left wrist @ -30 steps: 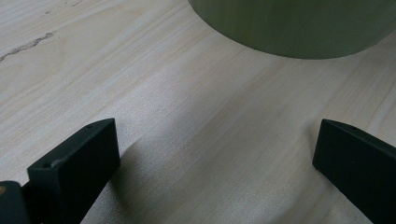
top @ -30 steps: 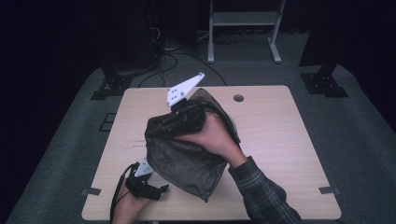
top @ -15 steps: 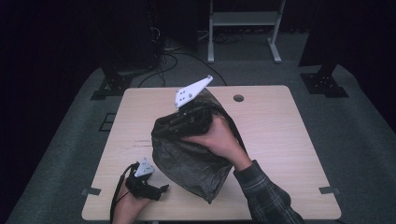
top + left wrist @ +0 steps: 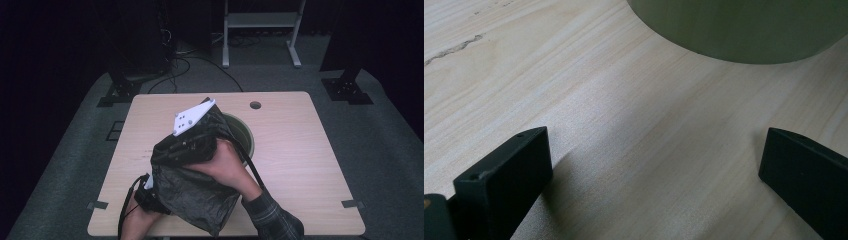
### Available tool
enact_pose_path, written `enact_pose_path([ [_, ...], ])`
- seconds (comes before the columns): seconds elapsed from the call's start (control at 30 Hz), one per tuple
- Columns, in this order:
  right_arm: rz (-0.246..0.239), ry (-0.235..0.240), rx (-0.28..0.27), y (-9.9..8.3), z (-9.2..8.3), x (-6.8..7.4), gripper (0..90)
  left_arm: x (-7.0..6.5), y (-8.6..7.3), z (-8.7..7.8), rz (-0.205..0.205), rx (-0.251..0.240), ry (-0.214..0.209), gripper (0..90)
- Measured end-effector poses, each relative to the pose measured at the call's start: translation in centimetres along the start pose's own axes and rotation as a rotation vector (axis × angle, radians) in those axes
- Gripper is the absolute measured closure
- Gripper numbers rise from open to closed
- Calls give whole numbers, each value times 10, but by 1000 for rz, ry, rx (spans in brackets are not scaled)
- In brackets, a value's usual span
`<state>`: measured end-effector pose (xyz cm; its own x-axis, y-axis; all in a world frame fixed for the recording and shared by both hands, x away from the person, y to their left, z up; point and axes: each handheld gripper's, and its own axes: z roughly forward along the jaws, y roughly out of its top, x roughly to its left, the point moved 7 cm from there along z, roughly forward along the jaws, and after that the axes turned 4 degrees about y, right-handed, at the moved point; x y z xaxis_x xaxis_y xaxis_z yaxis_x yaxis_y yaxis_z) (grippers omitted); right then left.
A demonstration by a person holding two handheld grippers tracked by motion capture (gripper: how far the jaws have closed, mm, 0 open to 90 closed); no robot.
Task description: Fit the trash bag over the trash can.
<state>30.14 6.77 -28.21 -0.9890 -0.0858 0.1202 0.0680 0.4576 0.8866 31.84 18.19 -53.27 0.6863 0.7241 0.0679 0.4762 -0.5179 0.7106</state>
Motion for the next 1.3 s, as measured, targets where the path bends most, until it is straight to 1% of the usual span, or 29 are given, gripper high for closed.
enact_pose_path([
  [0.1, 7, -2, 0, -5, -1, 9, 892, 0, 0, 0, -4, -2, 1, 0],
  [0.17, 14, -11, 1, -9, -5, 14, 892, 0, 0, 0, -5, -3, 1, 0],
  [0.23, 16, -25, 2, -13, -11, 19, 891, 0, 0, 0, -6, -3, 1, 0],
  [0.33, 32, -39, -15, -19, -23, 26, 891, 0, 0, 0, -8, -3, 2, 0],
  [0.4, 38, -55, -15, -23, -31, 28, 891, 0, 0, 0, -9, -3, 3, 0],
  [0.47, 50, -75, -17, -27, -38, 26, 892, 0, 0, 0, -9, -3, 2, 0],
  [0.53, 74, -89, -24, -31, -44, 19, 892, 0, 0, 0, -9, -3, 2, 0],
  [0.6, 90, -112, -20, -34, -49, 8, 891, 0, 0, 0, -10, -2, 2, 0],
  [0.77, 148, -155, -20, -41, -58, -22, 892, 0, 0, 0, -9, -3, 3, 0],
  [0.8, 164, -167, -16, -42, -59, -28, 891, 0, 0, 0, -8, -3, 3, 0],
  [0.93, 204, -218, -10, -49, -67, -51, 891, 0, 0, 0, -8, -3, 3, 0],
  [0.97, 209, -234, -12, -51, -71, -57, 891, 0, 0, 0, -8, -3, 3, 0],
  [1.07, 225, -284, -8, -55, -80, -69, 891, 0, 0, 0, -8, -3, 2, 0],
  [1.23, 245, -330, 12, -62, -88, -86, 884, 0, 1, 0, -7, -3, 1, 0],
  [1.27, 249, -344, 20, -63, -89, -90, 861, 0, 1, 0, -7, -3, 1, 0],
  [1.3, 255, -362, 28, -64, -89, -94, 819, 0, 1, 0, -7, -3, 1, 0],
])
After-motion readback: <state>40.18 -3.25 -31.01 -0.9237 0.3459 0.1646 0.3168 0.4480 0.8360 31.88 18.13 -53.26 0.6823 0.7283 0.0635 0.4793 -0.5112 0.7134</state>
